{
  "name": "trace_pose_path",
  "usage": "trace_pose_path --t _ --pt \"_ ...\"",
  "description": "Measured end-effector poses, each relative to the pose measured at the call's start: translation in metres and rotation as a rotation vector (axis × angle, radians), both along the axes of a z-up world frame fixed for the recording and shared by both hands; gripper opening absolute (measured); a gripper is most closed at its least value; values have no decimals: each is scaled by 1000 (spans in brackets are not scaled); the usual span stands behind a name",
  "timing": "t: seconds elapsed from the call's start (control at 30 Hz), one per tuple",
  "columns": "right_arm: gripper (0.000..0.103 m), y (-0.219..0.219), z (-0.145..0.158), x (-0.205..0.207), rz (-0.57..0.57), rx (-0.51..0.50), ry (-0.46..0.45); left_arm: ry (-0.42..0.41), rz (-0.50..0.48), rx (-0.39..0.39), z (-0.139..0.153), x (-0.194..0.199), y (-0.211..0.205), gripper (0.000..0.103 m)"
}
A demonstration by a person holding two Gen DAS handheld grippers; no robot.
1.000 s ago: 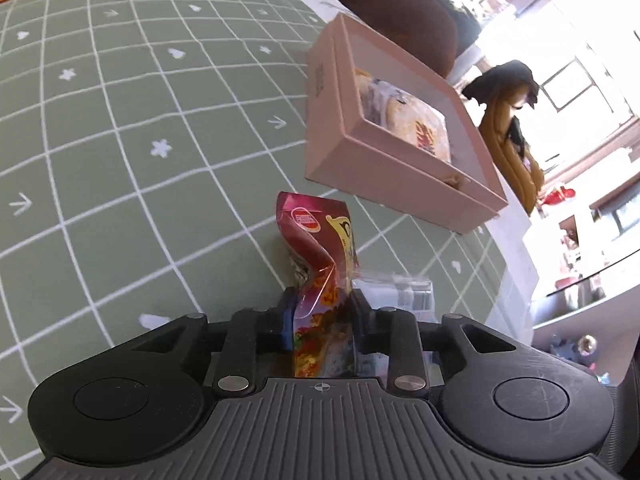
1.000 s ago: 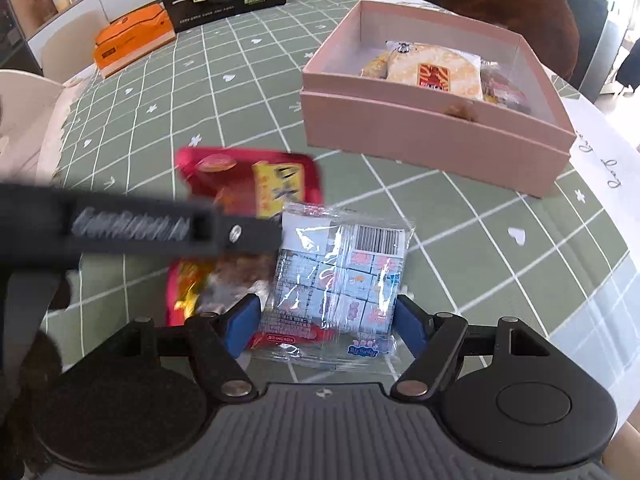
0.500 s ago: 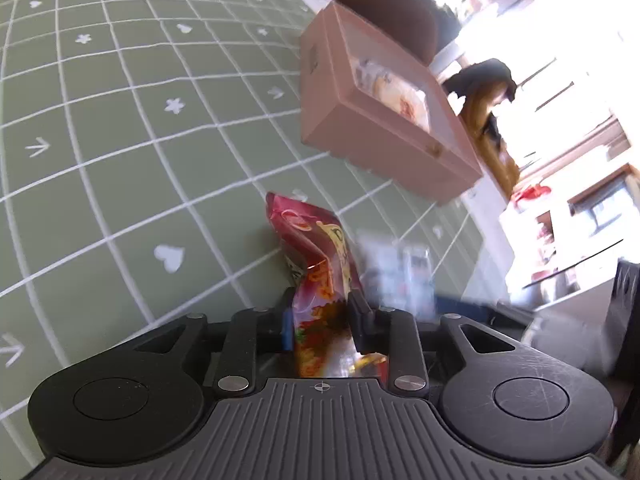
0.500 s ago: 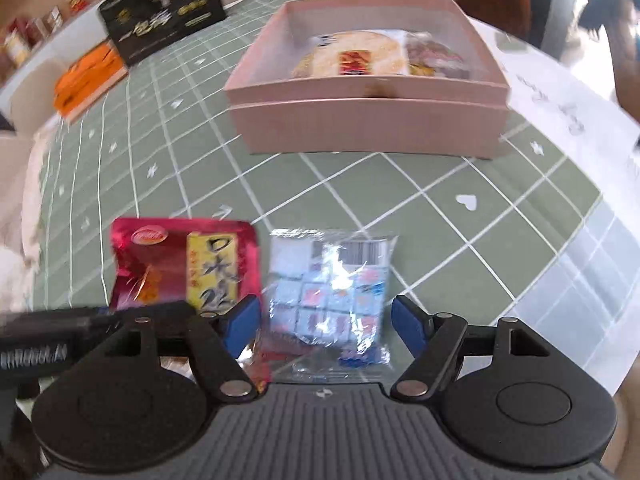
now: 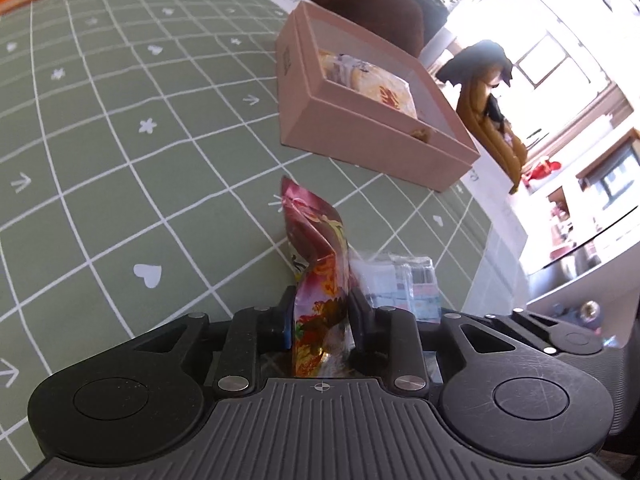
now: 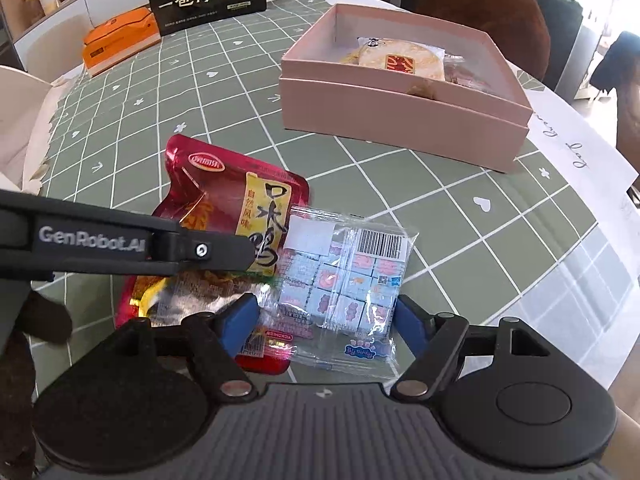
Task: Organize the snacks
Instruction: 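Lift the red pouch and candy packet and carry them over the pink box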
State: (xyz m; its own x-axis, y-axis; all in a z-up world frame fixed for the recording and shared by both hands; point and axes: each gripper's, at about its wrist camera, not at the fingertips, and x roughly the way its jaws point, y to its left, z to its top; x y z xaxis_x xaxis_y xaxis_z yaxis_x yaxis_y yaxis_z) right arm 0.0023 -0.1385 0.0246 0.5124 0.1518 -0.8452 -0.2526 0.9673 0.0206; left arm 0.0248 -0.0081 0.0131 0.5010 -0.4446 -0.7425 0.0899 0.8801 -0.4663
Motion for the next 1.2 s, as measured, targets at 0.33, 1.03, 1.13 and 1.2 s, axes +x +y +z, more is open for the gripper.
trace_pose_path --t 0.33,1.03,1.13,1.2 --pt "95 -17 -6 -15 -21 6 -9 -15 62 -70 0 -15 14 24" --pt "94 -14 0 33 -33 69 92 -56 148 2 22 -59 41 22" --pt "86 -9 -1 28 -13 3 67 -58 145 8 22 -58 39 22" --pt "68 -8 4 24 24 -17 60 -59 142 10 22 -58 37 22"
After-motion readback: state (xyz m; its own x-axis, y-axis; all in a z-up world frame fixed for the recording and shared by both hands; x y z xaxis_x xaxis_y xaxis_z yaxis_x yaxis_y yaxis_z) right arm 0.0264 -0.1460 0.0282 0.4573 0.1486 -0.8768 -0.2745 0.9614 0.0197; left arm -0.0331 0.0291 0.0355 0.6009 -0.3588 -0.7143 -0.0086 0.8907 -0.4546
